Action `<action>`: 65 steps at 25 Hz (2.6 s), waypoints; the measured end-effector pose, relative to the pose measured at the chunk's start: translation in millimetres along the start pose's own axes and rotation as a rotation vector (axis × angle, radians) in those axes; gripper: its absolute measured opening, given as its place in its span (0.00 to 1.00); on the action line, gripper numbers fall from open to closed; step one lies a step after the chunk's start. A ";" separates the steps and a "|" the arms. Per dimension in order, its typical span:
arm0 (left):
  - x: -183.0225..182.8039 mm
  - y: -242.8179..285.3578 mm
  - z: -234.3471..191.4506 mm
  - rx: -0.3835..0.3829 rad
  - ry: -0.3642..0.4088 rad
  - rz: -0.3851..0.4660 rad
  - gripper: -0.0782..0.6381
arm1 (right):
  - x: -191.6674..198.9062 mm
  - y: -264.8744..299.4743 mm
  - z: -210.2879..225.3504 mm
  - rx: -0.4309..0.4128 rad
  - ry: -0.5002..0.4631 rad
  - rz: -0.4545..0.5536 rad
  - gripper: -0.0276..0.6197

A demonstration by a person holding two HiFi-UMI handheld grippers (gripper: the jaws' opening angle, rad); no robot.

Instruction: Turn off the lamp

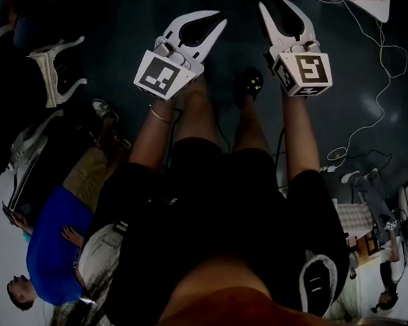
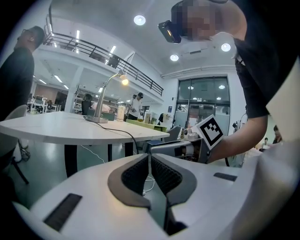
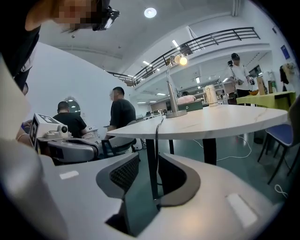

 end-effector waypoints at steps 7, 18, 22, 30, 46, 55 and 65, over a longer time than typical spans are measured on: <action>21.7 3.0 -0.4 0.012 0.005 -0.038 0.12 | 21.2 28.2 10.3 0.019 -0.010 -0.062 0.20; 31.7 1.8 -15.0 0.012 -0.018 -0.028 0.12 | 30.6 45.0 20.9 0.063 0.013 -0.049 0.20; 36.8 4.7 -21.5 0.018 -0.058 -0.012 0.12 | 30.8 49.3 18.0 0.061 0.030 -0.044 0.07; 44.6 15.0 -27.2 -0.002 -0.059 -0.007 0.12 | 26.1 39.1 16.3 0.009 0.089 -0.019 0.06; 44.7 43.5 -21.5 -0.019 -0.028 0.013 0.14 | -16.7 3.4 -3.1 -0.112 0.266 0.122 0.06; 48.1 61.2 -16.8 0.053 0.033 0.003 0.20 | -27.0 0.2 -18.3 -0.149 0.309 0.151 0.06; 39.8 77.9 -8.5 0.057 0.064 -0.013 0.20 | -30.8 -0.2 -24.4 -0.186 0.360 0.171 0.06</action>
Point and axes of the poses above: the fingertips, and each gripper's own axes: y forward along the fingers, z to its right, x out of its underside, the point moved 4 cm from there along -y, backward along the fingers, and after that the axes turned 1 degree about -y, right-handed, at the moved point
